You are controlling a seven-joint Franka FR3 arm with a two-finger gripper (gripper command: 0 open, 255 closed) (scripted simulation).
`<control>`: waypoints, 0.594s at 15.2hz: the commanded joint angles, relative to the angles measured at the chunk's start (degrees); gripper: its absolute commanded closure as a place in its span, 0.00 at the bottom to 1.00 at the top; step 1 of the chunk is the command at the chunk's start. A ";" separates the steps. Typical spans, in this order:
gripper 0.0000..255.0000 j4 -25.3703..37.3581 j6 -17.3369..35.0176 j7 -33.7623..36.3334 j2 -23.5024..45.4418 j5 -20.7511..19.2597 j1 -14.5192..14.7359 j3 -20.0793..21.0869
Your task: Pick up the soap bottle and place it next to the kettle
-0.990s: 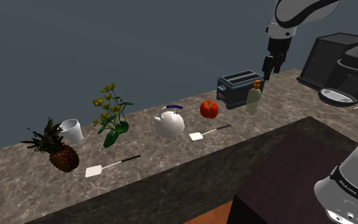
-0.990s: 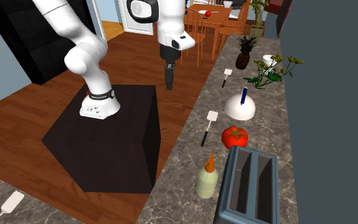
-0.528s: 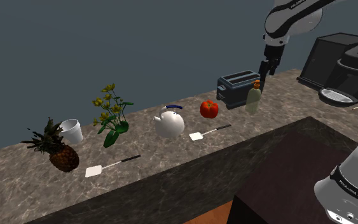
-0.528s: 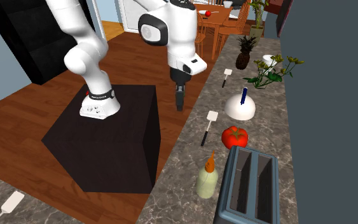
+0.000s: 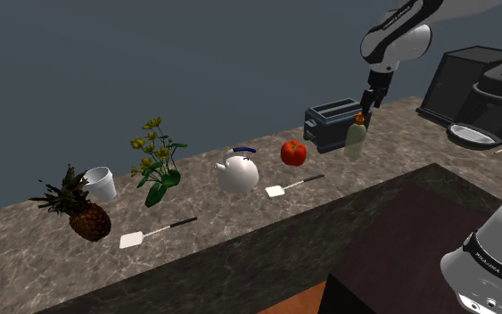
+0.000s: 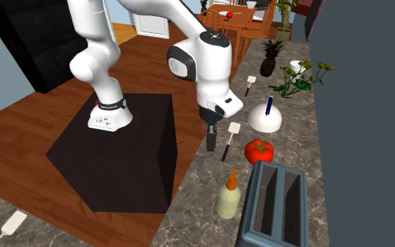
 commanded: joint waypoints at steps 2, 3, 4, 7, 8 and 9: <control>0.00 5.73 1.13 -4.05 7.13 4.42 -2.28 0.29; 0.00 7.74 1.24 -5.24 9.33 5.70 -3.21 0.53; 0.00 9.84 1.26 -6.35 11.52 6.93 -4.16 0.78; 0.00 16.67 0.90 -9.13 18.09 10.12 -7.29 1.87; 0.00 19.13 0.64 -9.88 20.28 11.03 -8.38 2.29; 0.00 21.42 0.34 -10.47 22.26 11.78 -9.36 2.66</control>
